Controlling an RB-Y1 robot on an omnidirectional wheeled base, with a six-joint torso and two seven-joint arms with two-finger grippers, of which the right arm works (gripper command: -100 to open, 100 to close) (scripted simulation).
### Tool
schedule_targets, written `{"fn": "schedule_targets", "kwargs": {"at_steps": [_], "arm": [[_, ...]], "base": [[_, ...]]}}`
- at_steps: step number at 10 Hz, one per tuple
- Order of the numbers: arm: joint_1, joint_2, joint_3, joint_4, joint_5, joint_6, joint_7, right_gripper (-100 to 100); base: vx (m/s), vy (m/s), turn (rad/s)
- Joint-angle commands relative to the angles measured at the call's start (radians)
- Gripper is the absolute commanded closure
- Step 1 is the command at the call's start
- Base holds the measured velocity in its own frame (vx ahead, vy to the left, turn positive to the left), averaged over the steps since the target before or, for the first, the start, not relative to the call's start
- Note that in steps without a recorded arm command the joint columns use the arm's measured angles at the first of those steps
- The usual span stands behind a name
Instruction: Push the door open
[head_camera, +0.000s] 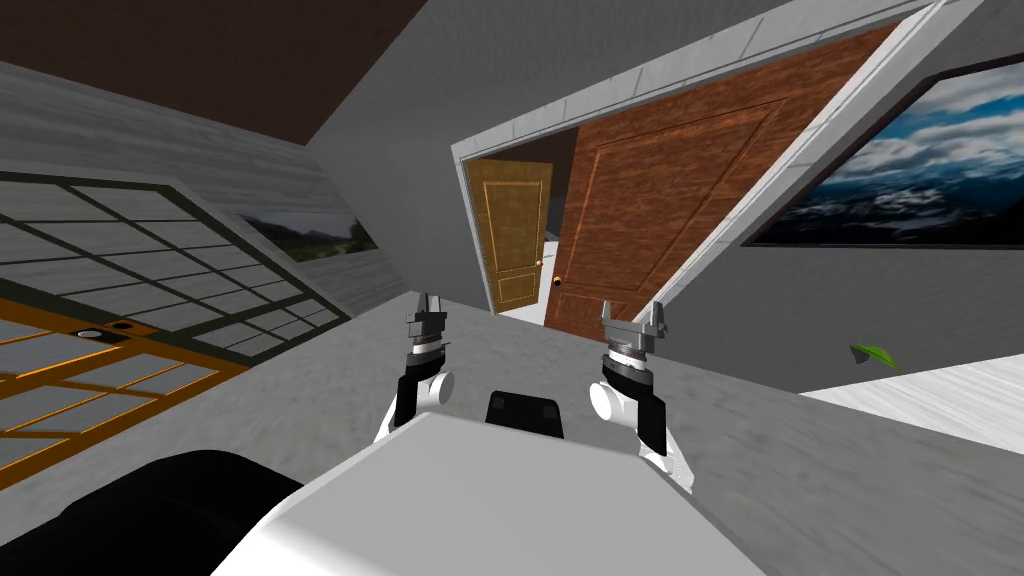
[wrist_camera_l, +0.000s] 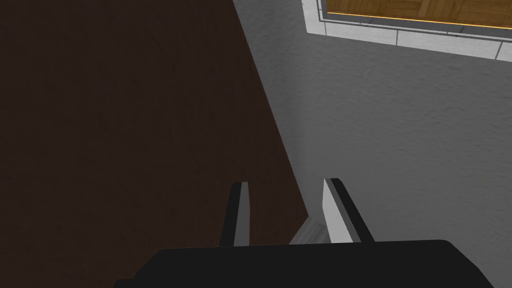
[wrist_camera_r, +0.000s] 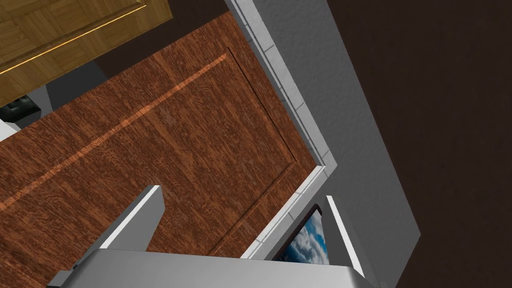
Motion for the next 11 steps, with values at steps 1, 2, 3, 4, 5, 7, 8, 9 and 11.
{"fn": "schedule_targets", "kwargs": {"at_steps": [1,2,3,4,5,7,8,9,11], "arm": [[-0.005,-0.004,0.001,0.031,-0.021,-0.011,-0.021,-100],[-0.011,-0.007,0.000,0.055,-0.036,-0.018,-0.035,-100],[-0.018,-0.009,0.000,0.079,-0.050,-0.025,-0.048,-100],[-0.024,-0.011,-0.001,0.103,-0.065,-0.032,-0.062,-100],[-0.030,-0.014,-0.002,0.127,-0.079,-0.039,-0.075,-100],[-0.043,-0.017,-0.003,0.176,-0.109,-0.054,-0.103,-100],[-0.049,-0.019,-0.003,0.202,-0.125,-0.061,-0.118,-100],[-0.056,-0.021,-0.004,0.227,-0.140,-0.069,-0.132,-100],[-0.069,-0.023,-0.005,0.278,-0.171,-0.084,-0.161,-100]], "base": [[0.101,-0.041,0.128],[0.105,-0.035,0.119],[0.088,-0.032,0.128],[0.079,-0.034,0.111],[0.088,-0.029,0.097],[0.093,-0.035,0.126],[0.102,-0.052,0.141],[0.094,-0.043,0.126],[0.085,-0.044,0.119]]}}
